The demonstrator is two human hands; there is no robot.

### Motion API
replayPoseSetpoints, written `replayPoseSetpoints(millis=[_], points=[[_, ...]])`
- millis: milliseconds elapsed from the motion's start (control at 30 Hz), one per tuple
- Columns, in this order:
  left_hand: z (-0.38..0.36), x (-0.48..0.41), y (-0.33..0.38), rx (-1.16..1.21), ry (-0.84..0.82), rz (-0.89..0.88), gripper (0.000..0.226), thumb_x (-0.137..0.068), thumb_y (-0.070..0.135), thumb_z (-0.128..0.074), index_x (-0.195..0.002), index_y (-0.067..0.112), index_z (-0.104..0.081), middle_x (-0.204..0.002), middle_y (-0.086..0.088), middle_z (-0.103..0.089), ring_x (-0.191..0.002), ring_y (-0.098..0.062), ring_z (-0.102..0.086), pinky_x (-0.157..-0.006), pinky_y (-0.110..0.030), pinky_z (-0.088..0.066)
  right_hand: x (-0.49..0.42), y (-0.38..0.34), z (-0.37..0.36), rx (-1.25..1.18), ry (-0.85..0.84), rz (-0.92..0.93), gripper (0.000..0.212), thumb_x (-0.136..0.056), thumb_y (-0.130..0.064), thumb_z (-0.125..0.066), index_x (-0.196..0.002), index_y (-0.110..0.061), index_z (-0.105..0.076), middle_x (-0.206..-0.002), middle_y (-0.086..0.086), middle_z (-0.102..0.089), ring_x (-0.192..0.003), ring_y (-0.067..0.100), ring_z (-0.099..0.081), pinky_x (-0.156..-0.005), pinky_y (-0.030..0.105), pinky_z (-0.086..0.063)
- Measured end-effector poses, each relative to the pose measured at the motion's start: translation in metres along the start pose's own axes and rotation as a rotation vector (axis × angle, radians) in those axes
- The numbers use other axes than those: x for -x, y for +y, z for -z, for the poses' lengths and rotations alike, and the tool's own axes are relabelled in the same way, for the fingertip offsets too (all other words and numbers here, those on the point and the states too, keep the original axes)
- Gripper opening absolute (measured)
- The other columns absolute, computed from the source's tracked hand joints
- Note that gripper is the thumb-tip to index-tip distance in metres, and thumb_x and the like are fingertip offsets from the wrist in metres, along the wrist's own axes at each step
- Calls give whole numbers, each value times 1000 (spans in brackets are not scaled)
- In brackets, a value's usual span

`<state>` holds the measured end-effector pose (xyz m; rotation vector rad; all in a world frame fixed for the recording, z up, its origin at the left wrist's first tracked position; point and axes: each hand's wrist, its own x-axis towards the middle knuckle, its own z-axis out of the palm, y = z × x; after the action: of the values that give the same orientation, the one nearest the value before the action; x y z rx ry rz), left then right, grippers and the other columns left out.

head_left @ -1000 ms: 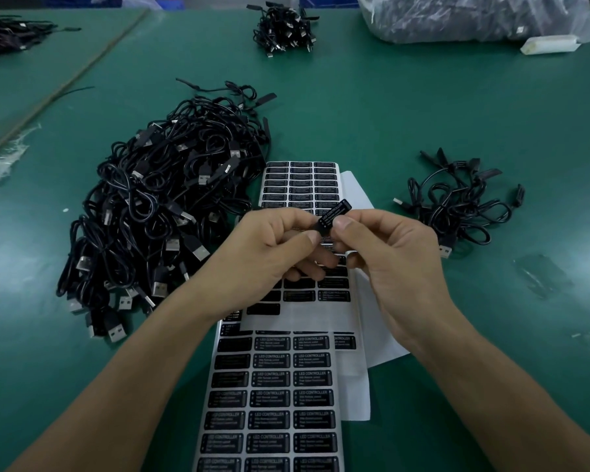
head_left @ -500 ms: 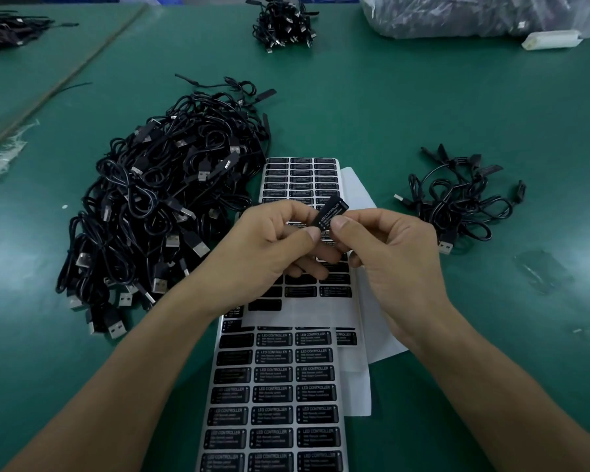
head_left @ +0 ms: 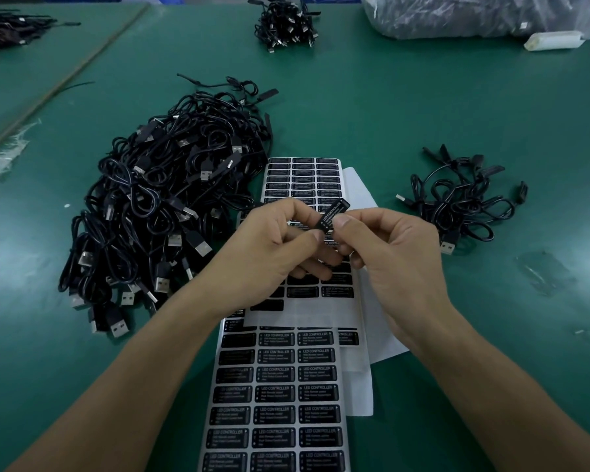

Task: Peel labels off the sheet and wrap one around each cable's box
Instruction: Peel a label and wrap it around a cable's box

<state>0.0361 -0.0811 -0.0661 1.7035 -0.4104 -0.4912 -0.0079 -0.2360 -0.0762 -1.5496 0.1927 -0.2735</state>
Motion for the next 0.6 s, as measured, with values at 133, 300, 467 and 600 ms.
replayPoseSetpoints(millis=[133,300,467,600], points=[[0,0,0,-8,1,4,5,-103,12,-52,-102,13,-57,-83,0,-79,-70,-14,-75,-58,-17,-51,0,2,-1,39,15,31,11,-89,-15,-73,-78,-18,-74,-61,-11,-68,-54,-3,-56,-55,11,-45],[-1,0,1,-13,-5,19,6,-103,13,-52,-102,15,-58,-84,-1,-79,-72,-15,-75,-60,-17,-51,0,2,-1,61,17,47,13,-89,-15,-73,-77,-20,-74,-61,-11,-68,-54,-3,-57,-54,10,-45],[-1,0,1,-16,-3,19,8,-103,12,-51,-102,14,-59,-82,0,-79,-70,-13,-75,-59,-17,-51,0,2,-2,68,7,42,15,-89,-15,-72,-76,-19,-73,-61,-10,-67,-54,-3,-56,-54,11,-45],[-1,0,2,-16,-6,19,9,-103,10,-51,-101,14,-59,-82,1,-79,-70,-13,-75,-58,-16,-51,0,1,-2,62,4,39,14,-89,-13,-72,-76,-18,-73,-60,-10,-67,-54,-2,-56,-53,11,-45]])
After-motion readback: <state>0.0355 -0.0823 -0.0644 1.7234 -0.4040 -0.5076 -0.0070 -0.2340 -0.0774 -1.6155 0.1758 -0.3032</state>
